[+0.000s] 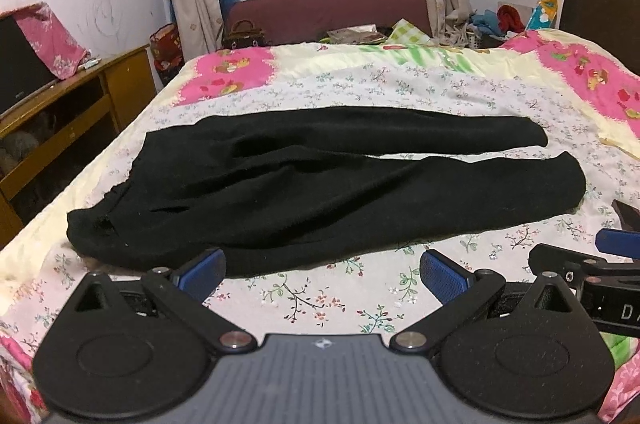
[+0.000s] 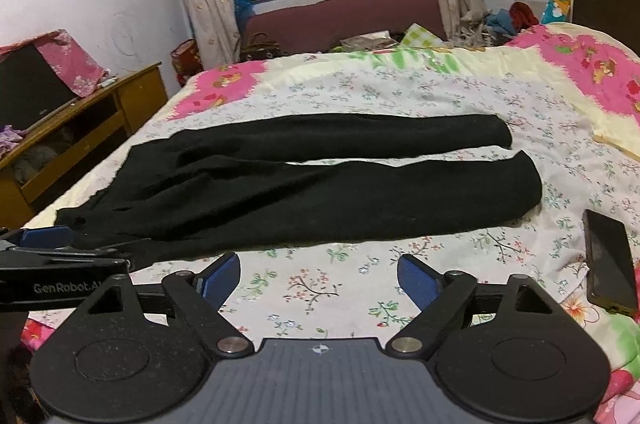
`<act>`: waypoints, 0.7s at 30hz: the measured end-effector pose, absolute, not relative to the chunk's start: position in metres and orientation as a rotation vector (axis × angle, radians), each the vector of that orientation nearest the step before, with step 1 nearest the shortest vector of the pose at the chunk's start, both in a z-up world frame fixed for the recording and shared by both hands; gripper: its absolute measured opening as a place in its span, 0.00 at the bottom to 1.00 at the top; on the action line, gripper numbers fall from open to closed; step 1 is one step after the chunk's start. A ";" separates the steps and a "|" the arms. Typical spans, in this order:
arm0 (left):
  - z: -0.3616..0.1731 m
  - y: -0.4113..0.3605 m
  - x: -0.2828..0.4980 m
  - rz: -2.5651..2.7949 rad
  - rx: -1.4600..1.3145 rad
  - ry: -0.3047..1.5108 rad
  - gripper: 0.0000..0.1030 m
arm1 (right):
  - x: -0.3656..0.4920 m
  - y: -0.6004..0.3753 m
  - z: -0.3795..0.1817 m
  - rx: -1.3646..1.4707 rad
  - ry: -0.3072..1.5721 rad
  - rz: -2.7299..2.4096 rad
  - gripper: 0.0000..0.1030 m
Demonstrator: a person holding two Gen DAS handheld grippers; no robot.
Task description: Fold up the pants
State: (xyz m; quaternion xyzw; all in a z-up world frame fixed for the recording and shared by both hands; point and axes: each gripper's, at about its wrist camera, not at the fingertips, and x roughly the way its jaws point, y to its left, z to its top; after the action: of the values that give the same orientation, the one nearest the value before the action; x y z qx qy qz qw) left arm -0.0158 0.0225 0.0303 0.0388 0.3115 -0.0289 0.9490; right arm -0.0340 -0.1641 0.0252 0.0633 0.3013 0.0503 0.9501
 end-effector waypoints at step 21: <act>0.010 0.062 0.121 -0.133 0.154 0.662 1.00 | 0.096 -0.167 0.019 0.031 0.689 0.221 0.66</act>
State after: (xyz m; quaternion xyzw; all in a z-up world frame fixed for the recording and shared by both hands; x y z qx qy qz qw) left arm 0.1209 0.0616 0.0102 0.0756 0.3244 -0.0652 0.9406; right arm 0.0957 -0.1667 0.0191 0.0150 0.3370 0.1081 0.9352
